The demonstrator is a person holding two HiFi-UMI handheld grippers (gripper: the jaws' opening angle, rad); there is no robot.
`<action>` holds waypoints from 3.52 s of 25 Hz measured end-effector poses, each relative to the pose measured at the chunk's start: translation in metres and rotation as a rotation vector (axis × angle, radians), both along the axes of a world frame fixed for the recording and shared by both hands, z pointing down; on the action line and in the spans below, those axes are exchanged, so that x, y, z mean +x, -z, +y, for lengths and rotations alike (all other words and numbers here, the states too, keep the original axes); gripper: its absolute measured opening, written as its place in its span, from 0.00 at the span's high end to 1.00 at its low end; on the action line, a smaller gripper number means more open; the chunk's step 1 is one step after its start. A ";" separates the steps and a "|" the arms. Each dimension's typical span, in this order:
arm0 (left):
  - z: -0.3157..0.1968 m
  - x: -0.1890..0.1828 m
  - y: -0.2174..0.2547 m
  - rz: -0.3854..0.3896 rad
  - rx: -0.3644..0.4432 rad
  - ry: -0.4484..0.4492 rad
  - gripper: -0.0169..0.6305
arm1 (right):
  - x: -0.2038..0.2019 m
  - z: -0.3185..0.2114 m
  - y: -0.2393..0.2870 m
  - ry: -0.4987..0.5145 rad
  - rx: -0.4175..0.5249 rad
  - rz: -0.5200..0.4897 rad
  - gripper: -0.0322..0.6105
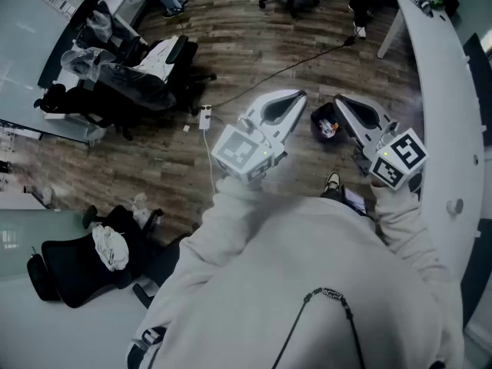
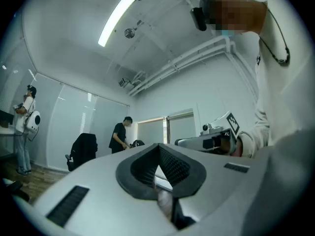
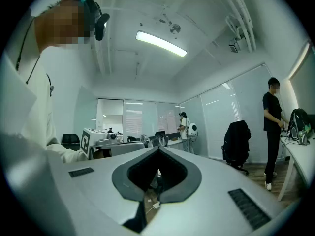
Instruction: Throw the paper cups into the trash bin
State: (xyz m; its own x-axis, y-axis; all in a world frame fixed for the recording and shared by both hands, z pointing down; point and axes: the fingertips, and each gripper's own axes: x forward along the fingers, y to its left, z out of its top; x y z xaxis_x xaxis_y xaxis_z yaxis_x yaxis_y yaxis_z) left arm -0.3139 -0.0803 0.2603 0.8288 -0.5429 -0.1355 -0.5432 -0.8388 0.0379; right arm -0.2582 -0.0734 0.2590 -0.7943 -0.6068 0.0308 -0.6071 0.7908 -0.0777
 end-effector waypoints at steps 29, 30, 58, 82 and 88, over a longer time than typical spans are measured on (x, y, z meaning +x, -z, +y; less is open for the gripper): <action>0.005 0.028 -0.032 0.036 -0.078 -0.065 0.97 | 0.031 0.018 -0.021 -0.062 -0.043 -0.054 0.92; 0.004 0.042 -0.030 0.038 -0.076 -0.090 0.97 | 0.047 0.020 -0.020 -0.098 -0.040 -0.054 0.92; 0.303 0.733 0.055 -0.006 0.095 -1.315 0.97 | 0.671 0.397 0.067 -1.442 0.208 -0.065 0.92; 0.219 0.873 -0.061 -0.194 -0.044 -1.302 0.97 | 0.825 0.293 -0.063 -1.472 -0.155 -0.143 0.92; 0.205 0.894 -0.120 -0.262 -0.130 -1.290 0.97 | 0.854 0.291 -0.139 -1.516 -0.333 -0.149 0.92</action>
State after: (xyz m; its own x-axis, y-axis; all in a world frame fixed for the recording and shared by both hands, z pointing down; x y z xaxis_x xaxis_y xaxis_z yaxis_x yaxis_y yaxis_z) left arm 0.5801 0.1243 0.3806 0.7507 0.6530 0.0999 0.6330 -0.7543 0.1739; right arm 0.5954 0.2171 0.3976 0.5237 -0.7966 0.3018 -0.7637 -0.5960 -0.2479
